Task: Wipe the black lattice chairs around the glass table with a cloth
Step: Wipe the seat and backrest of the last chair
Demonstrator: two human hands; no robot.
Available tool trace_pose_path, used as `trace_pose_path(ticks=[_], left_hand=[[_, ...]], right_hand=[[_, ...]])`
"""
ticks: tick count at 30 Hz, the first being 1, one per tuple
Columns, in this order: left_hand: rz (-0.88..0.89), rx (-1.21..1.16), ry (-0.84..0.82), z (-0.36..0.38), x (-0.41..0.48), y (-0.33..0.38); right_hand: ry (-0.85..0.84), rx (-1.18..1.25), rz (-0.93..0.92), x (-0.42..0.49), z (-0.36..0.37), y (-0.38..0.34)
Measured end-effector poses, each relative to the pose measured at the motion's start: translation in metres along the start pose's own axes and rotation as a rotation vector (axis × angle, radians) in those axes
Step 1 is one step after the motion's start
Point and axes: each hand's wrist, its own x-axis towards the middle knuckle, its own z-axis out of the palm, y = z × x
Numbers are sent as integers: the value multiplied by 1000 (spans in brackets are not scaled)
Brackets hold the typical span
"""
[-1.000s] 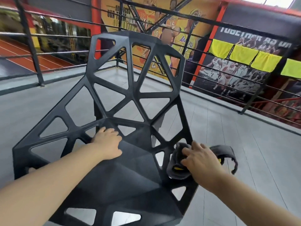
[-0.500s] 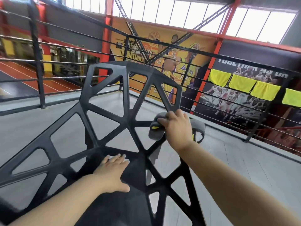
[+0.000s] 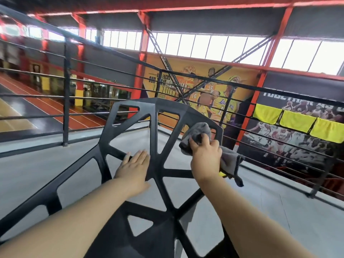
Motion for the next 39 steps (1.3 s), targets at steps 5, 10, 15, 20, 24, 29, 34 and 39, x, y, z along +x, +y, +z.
trace_pose_path(ticks=[5, 10, 15, 20, 24, 29, 34, 39], left_hand=[[-15, 84, -71, 13, 10, -6], [39, -63, 59, 15, 11, -15], [71, -38, 19, 21, 7, -21], [92, -56, -8, 22, 4, -28], [101, -104, -92, 11, 10, -37], [99, -129, -196, -7, 16, -38], [78, -170, -344, -31, 26, -37], [37, -109, -503, -61, 26, -32]], right_hand=[[333, 208, -55, 36, -26, 19], [23, 52, 10, 71, -27, -16], [-278, 154, -90, 39, 1, -70], [-149, 164, -183, 38, -4, -79], [350, 356, -182, 93, -35, -97], [-89, 185, -430, 139, -51, -162], [-262, 79, -444, 161, -42, -147], [-333, 169, -309, 193, -58, -108]])
